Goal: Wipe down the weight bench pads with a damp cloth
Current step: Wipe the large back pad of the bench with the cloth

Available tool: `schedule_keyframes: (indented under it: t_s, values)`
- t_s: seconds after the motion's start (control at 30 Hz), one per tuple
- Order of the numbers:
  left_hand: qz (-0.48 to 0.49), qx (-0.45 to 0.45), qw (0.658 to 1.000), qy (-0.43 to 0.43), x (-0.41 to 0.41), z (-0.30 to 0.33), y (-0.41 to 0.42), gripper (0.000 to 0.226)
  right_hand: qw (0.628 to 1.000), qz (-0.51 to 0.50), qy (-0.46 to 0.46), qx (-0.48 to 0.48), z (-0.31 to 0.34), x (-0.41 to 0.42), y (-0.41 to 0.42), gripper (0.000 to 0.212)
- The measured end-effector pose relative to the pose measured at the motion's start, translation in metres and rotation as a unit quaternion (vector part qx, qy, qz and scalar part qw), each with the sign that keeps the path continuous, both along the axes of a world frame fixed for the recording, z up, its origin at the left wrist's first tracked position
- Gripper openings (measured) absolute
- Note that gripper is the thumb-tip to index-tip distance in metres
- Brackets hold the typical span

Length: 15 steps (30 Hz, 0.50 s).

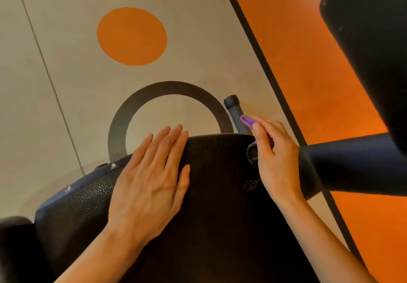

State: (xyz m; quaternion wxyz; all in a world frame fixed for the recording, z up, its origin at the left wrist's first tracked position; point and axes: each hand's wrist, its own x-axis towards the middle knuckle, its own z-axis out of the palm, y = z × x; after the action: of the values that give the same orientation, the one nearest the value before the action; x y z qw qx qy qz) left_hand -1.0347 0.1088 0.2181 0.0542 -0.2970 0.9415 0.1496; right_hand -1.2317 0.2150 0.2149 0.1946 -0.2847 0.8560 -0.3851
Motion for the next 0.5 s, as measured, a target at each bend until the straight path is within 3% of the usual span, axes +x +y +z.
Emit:
schedule_keyframes:
  t_s: [0.13,0.27,0.33,0.5]
  values:
    - [0.005,0.01,1.0,-0.005,-0.003,0.003,-0.003,0.059,0.997,0.033,-0.021,0.06,0.002,-0.007,-0.003,0.028]
    - [-0.001,0.02,1.0,-0.001,-0.005,0.001,-0.007,0.06,0.99,-0.006,-0.045,0.136,0.0,-0.015,-0.003,0.024]
    - [-0.011,0.022,1.0,0.002,-0.005,-0.001,-0.007,0.06,0.986,-0.001,-0.013,0.167,-0.003,-0.012,-0.011,0.025]
    - [-0.026,0.041,0.999,0.013,-0.003,-0.004,-0.009,0.06,0.962,0.175,0.101,0.183,0.0,0.019,-0.044,0.033]
